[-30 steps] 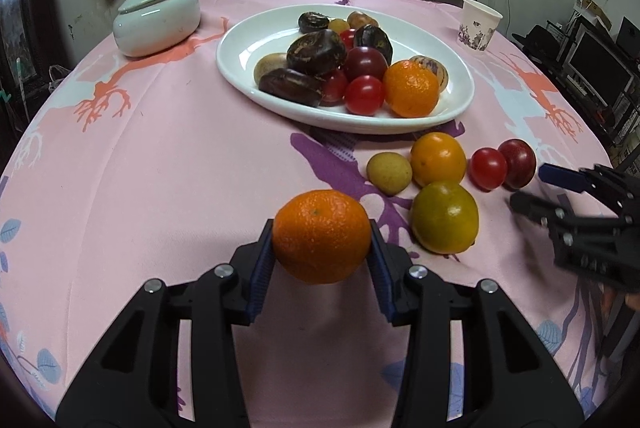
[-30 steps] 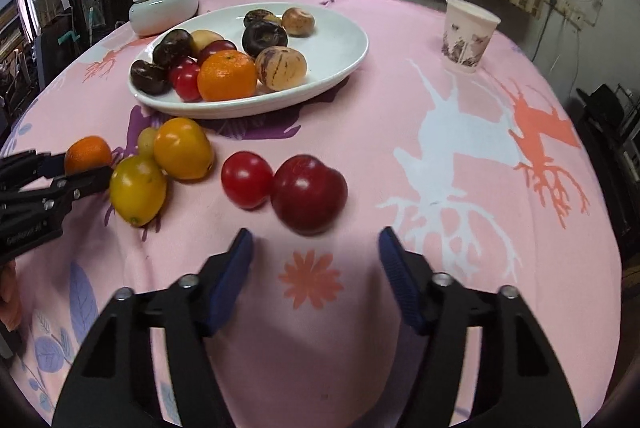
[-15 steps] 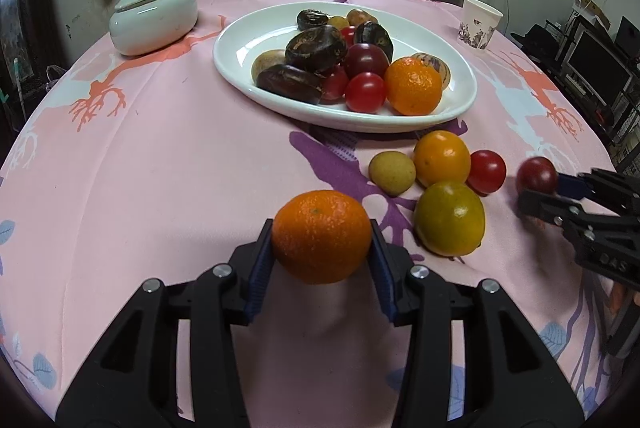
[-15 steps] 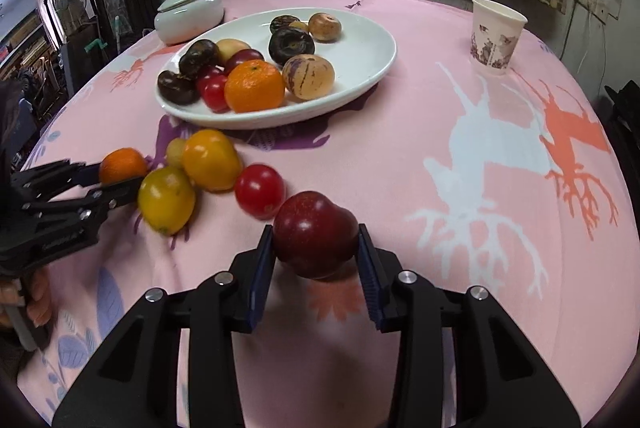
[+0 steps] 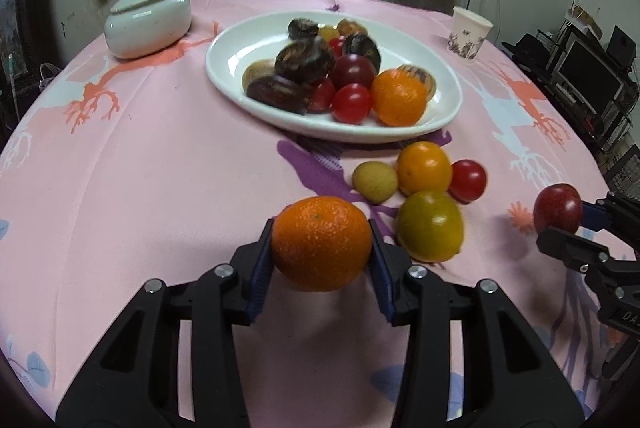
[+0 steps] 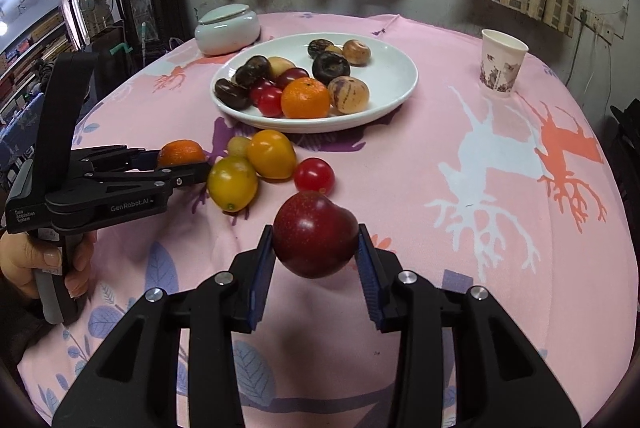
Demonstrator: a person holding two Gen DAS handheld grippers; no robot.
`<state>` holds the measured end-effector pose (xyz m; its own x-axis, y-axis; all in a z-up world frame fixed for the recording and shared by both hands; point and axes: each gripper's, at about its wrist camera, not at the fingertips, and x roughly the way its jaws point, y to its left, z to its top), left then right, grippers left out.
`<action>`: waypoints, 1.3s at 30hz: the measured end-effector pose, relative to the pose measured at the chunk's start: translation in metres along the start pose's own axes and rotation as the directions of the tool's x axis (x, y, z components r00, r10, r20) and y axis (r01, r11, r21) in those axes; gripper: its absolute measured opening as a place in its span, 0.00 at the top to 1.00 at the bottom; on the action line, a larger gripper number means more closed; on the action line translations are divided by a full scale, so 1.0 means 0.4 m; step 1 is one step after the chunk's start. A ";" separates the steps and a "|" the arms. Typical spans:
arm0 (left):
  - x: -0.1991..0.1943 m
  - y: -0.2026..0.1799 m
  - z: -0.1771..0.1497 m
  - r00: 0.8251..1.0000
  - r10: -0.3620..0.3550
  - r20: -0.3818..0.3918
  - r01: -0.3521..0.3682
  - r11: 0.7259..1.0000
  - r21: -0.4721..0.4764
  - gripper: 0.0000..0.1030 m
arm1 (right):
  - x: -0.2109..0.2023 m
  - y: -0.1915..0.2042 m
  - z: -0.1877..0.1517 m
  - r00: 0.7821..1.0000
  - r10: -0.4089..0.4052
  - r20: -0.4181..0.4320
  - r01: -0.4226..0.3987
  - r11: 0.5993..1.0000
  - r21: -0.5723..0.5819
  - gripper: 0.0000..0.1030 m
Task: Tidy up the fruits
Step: 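Carry the mandarin and dark red tomato onto the white plate and open both tools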
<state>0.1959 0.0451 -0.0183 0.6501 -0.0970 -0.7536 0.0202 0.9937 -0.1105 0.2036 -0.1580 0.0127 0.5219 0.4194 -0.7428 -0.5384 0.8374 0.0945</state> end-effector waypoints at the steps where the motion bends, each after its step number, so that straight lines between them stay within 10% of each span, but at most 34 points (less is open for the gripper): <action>1: -0.019 -0.009 0.002 1.000 0.012 0.026 -0.012 1.000 0.017 0.57 | -0.005 0.001 0.002 1.000 0.001 0.005 -0.001 1.000 0.000 0.61; 21: -0.164 0.021 0.048 0.983 0.061 0.173 -0.056 0.998 -0.030 0.57 | -0.013 0.007 0.145 0.992 -0.053 0.113 0.054 0.999 -0.007 0.61; 39: 0.049 0.032 0.291 0.995 0.069 0.067 -0.065 0.996 -0.055 0.57 | 0.190 0.010 0.321 0.992 -0.097 0.081 0.098 0.995 -0.020 0.61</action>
<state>0.2972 0.0627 0.0410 0.6992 -0.0247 -0.7145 -0.0639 0.9932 -0.0969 0.3261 -0.0778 0.0420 0.6235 0.3637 -0.6921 -0.4975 0.8674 0.0076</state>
